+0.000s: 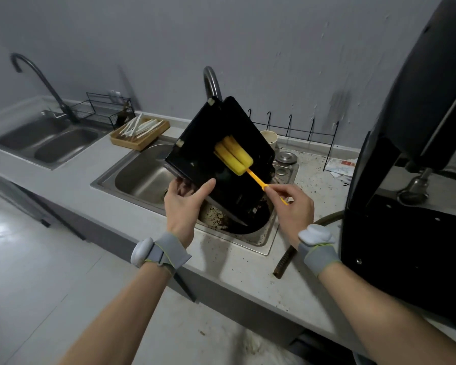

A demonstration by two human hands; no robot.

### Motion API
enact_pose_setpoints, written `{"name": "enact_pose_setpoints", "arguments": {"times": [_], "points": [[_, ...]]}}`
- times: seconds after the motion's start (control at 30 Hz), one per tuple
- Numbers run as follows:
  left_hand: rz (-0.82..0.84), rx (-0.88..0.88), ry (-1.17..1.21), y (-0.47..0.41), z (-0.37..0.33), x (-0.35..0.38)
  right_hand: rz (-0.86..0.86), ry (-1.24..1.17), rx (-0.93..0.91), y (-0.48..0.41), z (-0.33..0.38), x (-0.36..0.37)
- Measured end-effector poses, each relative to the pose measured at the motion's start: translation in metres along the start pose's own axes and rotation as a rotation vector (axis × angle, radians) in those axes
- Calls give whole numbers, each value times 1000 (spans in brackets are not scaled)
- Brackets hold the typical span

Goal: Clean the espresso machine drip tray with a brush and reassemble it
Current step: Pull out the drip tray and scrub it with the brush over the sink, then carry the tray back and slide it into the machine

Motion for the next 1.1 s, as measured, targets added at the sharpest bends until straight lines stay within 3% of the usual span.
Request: {"name": "enact_pose_setpoints", "arguments": {"times": [0.23, 0.47, 0.83, 1.0, 1.1], "points": [[-1, -203, 110, 16, 15, -3, 26, -46, -43, 15, 15, 0], [71, -329, 375, 45, 22, -3, -8, 143, -26, 41, 33, -18], [146, -464, 420, 117, 16, 6, -110, 286, -99, 109, 65, -82], [204, -544, 454, 153, 23, 26, -305, 435, 70, 144, 71, -124], [263, -575, 474, 171, 27, 41, -444, 259, 274, 167, 64, -145]]}}
Point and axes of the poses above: each hand's wrist, its own y-axis away from the middle knuckle, its own x-axis out of the palm, z = x × y, the point moved 3 cm from there along -y, towards the middle knuckle, and after that the axes turned 1 degree about -y, right-handed, at the moved point
